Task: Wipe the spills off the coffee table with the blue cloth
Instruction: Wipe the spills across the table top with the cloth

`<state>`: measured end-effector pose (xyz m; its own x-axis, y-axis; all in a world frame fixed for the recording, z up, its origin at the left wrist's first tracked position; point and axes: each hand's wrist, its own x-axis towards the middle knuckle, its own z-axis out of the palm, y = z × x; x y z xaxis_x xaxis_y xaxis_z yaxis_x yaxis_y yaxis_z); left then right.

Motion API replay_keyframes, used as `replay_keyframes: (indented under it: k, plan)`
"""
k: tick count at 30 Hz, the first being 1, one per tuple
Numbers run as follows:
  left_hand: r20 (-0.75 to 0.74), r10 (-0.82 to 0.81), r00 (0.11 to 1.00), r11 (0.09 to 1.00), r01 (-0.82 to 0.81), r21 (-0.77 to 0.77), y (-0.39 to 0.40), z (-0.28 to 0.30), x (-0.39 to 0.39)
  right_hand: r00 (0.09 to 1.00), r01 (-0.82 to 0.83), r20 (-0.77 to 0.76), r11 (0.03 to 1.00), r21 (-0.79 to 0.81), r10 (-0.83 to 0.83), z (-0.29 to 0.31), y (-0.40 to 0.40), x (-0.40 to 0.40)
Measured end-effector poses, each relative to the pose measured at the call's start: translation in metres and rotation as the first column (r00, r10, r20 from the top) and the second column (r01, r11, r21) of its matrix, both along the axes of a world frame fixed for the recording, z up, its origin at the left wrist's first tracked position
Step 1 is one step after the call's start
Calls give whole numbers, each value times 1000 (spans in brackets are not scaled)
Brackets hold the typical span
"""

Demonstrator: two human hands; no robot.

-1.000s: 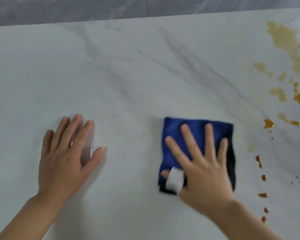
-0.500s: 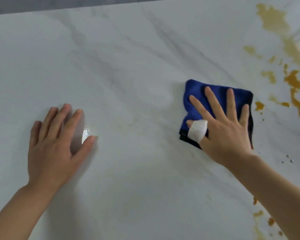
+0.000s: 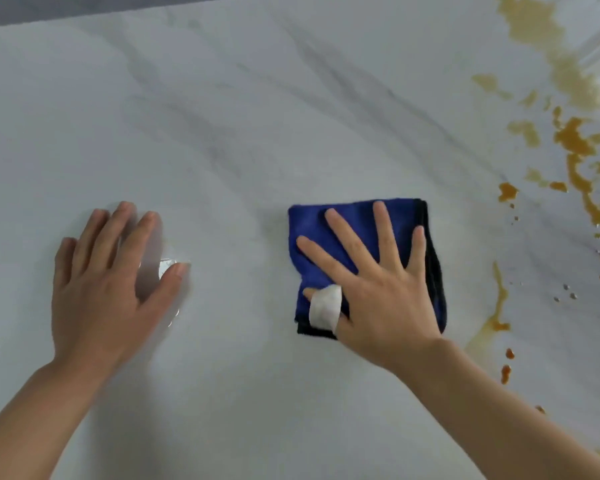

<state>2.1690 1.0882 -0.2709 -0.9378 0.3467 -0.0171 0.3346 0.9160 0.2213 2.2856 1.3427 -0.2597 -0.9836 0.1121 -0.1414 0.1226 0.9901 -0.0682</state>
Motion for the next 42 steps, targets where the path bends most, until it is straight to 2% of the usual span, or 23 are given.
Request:
replay_keyframes:
  k: [3, 7, 9, 12, 17, 23, 30, 34, 37, 40, 42]
  plan:
    - [-3, 9, 1000, 1000, -9, 6, 1, 1, 0, 986, 164, 39, 986, -7, -163, 0, 28, 1]
    - [6, 0, 1000, 1000, 0, 4, 3, 6, 0, 959, 279, 60, 960, -30, -277, 7, 31, 52]
    - [8, -5, 1000, 1000, 5, 2, 5, 7, 1, 967, 244, 79, 969, -40, -241, 11, 11, 77]
    - [5, -9, 1000, 1000, 9, -5, 6, 6, 0, 993, 85, 90, 995, -56, -80, 12, -24, 91]
    - [-15, -5, 1000, 1000, 5, -7, 5, 3, 0, 999, -42, 25, 993, -106, 45, 6, -54, 38]
    - [-18, -12, 1000, 1000, 12, -22, 0, -1, -2, 999, 18, -31, 998, -67, -20, -5, -40, -25]
    - [-22, -16, 1000, 1000, 16, -6, 1, 2, -1, 969, 248, 15, 969, -8, -248, 10, 7, 62]
    - [-18, -25, 1000, 1000, 25, -1, 2, 2, -2, 996, 80, 51, 995, -55, -77, 11, -33, 109]
    - [-23, -24, 999, 1000, 24, -12, 1, 2, -1, 998, -13, 66, 999, -42, 16, 7, -41, 111]
    - [-19, -31, 999, 999, 31, -13, 1, 1, -1, 998, 9, 54, 1000, -13, -8, 7, -28, 94]
    - [-18, -28, 999, 1000, 28, -8, 1, 1, -2, 995, 82, 53, 997, -6, -82, 6, -16, 83]
